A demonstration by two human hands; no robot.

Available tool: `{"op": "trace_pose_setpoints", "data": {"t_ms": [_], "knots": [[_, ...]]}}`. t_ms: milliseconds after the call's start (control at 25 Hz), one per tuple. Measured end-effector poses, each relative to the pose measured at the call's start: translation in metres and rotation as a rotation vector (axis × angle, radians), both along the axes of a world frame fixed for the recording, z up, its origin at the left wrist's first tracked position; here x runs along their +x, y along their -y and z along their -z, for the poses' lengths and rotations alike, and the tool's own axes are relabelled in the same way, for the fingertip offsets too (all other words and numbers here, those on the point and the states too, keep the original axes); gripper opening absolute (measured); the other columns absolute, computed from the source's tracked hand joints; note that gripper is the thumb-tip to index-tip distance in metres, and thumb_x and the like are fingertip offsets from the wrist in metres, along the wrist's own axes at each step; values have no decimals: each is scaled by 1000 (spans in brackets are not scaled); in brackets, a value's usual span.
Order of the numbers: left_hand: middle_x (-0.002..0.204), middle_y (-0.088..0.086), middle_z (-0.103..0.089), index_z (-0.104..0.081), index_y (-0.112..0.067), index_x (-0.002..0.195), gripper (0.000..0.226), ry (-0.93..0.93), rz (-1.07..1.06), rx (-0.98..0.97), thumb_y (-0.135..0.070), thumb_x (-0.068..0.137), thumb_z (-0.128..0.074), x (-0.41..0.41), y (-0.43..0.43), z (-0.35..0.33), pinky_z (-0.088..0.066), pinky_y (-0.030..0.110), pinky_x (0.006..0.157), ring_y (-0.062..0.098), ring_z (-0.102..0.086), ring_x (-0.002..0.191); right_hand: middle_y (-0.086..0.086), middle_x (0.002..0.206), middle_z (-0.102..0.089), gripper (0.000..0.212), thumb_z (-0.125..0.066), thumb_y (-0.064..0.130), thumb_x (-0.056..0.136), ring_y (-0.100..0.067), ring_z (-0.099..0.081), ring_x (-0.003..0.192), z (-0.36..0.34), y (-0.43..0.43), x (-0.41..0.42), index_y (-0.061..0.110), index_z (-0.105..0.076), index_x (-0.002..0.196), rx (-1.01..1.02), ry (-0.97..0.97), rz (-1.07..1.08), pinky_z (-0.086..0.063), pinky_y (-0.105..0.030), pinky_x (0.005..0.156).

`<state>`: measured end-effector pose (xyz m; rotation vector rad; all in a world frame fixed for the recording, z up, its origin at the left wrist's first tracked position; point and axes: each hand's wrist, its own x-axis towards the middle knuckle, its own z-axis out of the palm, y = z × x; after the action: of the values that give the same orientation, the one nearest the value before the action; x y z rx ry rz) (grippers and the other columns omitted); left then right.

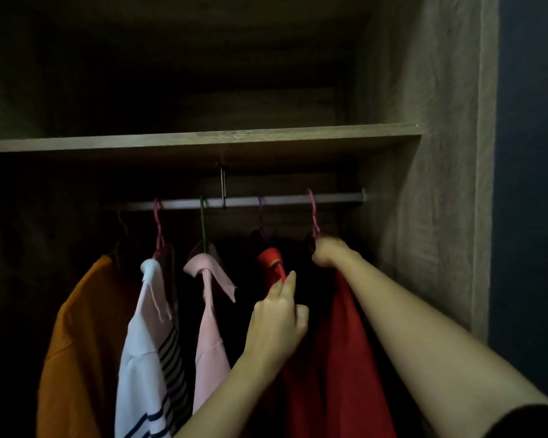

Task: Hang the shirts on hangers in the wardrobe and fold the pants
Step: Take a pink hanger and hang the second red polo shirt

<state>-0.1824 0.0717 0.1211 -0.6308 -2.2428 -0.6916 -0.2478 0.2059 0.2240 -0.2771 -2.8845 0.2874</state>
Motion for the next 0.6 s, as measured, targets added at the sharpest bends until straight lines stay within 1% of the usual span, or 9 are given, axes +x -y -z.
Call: {"op": "trace_pose_setpoints", "data": {"t_ms": [160, 240, 280, 360, 400, 440, 520, 560, 600], "knots": [[135, 18, -53, -41, -8, 141, 64, 16, 3, -32, -29, 80, -36, -7, 0, 7, -47, 38, 94, 35, -59, 113, -17, 131, -52, 38, -51, 9, 90, -29, -52, 119, 1, -4, 0, 5, -48, 127, 50, 33, -38, -44, -32, 95], [141, 13, -48, -33, -15, 145, 63, 50, 1, -63, -29, 84, -40, -8, -1, 6, -43, 37, 97, 32, -55, 118, -15, 128, -54, 37, -53, 9, 89, -28, -54, 116, -5, -5, 6, 5, -51, 125, 53, 47, -49, -46, -31, 91], [142, 9, -47, -27, -22, 147, 63, 74, 13, -54, -31, 87, -43, -8, 0, 4, -43, 37, 98, 30, -53, 120, -14, 126, -56, 36, -55, 11, 88, -28, -55, 114, -10, -3, 11, 6, -52, 123, 44, 40, -52, -47, -31, 90], [140, 1, -49, -17, -34, 147, 68, 128, 45, 31, -41, 88, -49, 0, 7, -3, -45, 38, 96, 27, -52, 122, -14, 123, -58, 34, -56, 17, 86, -29, -58, 110, -24, 4, 23, 8, -56, 120, 7, -40, -63, -49, -32, 89], [138, 0, -51, -17, -35, 147, 68, 121, 54, 97, -45, 88, -50, 4, 13, -8, -43, 36, 97, 25, -52, 122, -15, 123, -58, 36, -55, 18, 87, -30, -57, 110, -32, 9, 31, 8, -55, 121, -26, -115, -69, -50, -34, 91], [137, 1, -53, -22, -32, 146, 66, 98, 59, 174, -47, 89, -50, 9, 21, -15, -42, 34, 97, 23, -53, 122, -17, 125, -56, 39, -53, 18, 87, -32, -55, 114, -38, 16, 41, 8, -52, 125, -58, -208, -75, -48, -35, 94], [127, 4, -62, -41, -23, 139, 60, 26, 31, 315, -49, 86, -47, 18, 42, -26, -42, 26, 95, 20, -60, 113, -22, 132, -49, 44, -49, 16, 89, -37, -45, 124, -40, 33, 58, 4, -45, 131, -67, -402, -128, -40, -36, 101], [116, 4, -67, -51, -20, 132, 57, -19, -4, 367, -48, 83, -45, 25, 55, -30, -43, 19, 90, 17, -64, 103, -23, 134, -46, 45, -47, 15, 90, -37, -42, 127, -34, 43, 65, 4, -43, 133, -63, -474, -190, -36, -36, 103], [104, 1, -70, -58, -19, 126, 52, -56, -41, 405, -44, 81, -45, 32, 68, -33, -41, 9, 81, 10, -65, 93, -21, 135, -46, 47, -45, 13, 90, -36, -40, 128, -25, 55, 71, 5, -41, 136, -66, -530, -276, -33, -35, 105]]}}
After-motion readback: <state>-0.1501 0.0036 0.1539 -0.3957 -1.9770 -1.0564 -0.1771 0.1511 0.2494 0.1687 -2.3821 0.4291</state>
